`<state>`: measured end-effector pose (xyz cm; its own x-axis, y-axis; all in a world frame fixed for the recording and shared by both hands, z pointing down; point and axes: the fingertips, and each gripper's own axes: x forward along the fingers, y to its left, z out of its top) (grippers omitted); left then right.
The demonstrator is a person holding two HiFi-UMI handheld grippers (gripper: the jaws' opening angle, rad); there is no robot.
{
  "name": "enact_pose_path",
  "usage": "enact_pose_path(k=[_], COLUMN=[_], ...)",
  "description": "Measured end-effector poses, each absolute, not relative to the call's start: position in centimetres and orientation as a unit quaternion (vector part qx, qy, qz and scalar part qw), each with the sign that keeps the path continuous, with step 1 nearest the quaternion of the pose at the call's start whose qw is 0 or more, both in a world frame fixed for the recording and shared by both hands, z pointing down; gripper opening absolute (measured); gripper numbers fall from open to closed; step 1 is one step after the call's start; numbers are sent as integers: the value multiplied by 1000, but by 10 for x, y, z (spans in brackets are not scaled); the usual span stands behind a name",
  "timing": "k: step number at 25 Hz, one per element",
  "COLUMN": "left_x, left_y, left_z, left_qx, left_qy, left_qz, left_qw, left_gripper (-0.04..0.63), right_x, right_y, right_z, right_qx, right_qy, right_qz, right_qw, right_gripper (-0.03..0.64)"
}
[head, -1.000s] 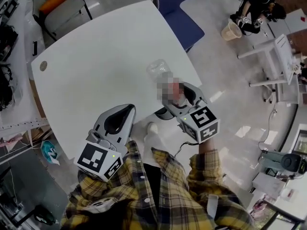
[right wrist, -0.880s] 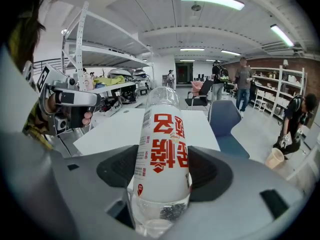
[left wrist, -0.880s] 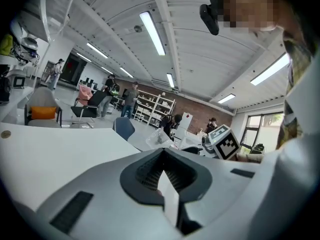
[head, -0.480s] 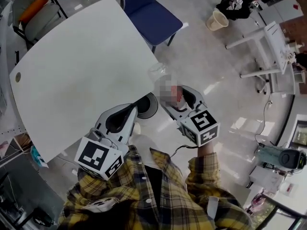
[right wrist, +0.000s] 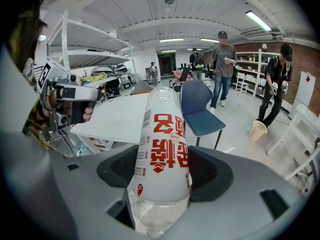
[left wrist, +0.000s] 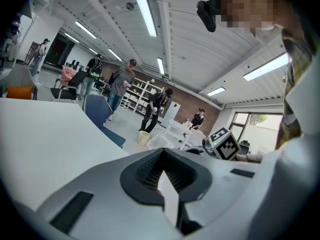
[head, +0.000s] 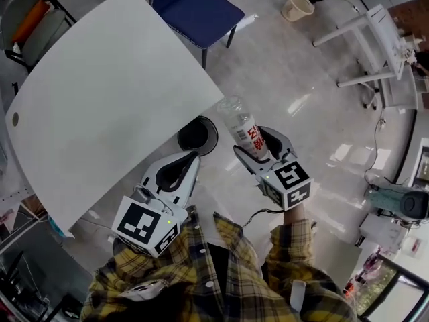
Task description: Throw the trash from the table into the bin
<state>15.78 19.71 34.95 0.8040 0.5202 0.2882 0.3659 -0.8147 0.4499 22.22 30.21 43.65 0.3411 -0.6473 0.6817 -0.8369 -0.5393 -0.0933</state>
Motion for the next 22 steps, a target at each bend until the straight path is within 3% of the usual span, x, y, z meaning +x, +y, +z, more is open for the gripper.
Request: enact_pose_path(k=[22], left_x=[108], left_y=[237], left_z=[524], left_qx=[915], left_qy=[261], left_qz=[242], left_qw=[190], left_gripper=[6], right_x=[192], right_y=[321], right_z=[687], right_qx=[811], right_qy=[-418], right_qz=[403], right_qw=[74], right_gripper=[301])
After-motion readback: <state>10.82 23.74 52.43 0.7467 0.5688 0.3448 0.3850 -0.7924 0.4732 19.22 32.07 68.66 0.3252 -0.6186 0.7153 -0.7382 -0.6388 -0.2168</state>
